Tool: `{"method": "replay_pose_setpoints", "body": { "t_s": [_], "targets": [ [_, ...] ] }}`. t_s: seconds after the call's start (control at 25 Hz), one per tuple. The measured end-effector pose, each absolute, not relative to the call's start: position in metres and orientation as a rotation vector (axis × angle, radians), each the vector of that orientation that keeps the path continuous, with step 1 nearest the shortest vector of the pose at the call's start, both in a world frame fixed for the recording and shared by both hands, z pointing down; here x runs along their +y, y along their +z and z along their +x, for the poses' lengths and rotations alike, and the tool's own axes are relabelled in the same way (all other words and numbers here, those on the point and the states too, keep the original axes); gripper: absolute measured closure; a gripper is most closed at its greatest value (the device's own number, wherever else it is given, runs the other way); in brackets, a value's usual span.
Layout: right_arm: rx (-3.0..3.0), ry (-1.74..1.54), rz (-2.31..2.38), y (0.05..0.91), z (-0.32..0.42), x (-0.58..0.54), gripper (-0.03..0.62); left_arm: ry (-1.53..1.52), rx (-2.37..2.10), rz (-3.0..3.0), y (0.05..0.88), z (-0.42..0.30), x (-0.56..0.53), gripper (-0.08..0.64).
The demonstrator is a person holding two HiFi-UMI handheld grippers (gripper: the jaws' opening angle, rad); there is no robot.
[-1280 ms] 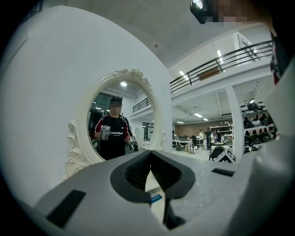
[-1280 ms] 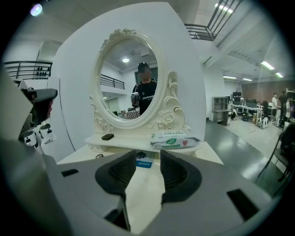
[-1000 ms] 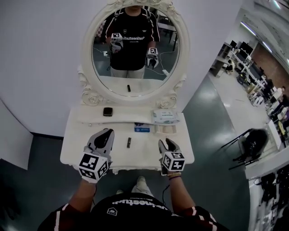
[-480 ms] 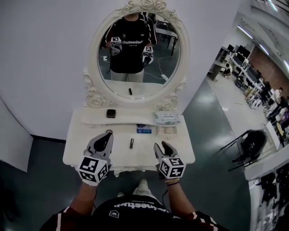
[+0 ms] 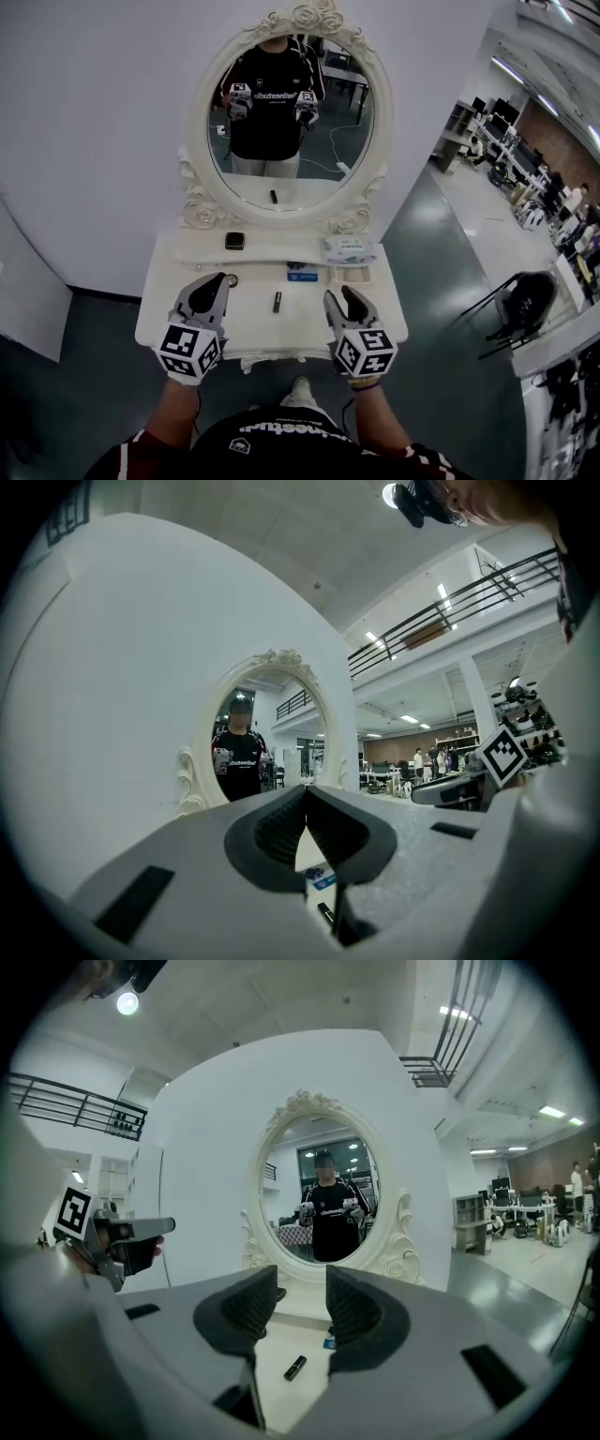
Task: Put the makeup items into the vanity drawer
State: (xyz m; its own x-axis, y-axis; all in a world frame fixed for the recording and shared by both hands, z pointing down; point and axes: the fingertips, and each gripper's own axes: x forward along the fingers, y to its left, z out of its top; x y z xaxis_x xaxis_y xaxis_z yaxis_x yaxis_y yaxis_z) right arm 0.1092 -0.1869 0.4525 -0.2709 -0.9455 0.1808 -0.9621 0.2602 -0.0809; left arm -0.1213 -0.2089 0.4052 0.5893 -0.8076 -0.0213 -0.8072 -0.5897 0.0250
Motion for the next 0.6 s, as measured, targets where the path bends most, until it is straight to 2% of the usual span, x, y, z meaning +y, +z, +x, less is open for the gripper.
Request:
{"method": "replay_pose_setpoints", "body": {
  "t_s": [0.6],
  "targets": [
    [-2.455, 0.173, 1.913, 0.417, 0.099, -0.192, 0.470, -0.055, -1.515, 2.767, 0.400, -0.148, -0.211, 0.554]
  ]
}}
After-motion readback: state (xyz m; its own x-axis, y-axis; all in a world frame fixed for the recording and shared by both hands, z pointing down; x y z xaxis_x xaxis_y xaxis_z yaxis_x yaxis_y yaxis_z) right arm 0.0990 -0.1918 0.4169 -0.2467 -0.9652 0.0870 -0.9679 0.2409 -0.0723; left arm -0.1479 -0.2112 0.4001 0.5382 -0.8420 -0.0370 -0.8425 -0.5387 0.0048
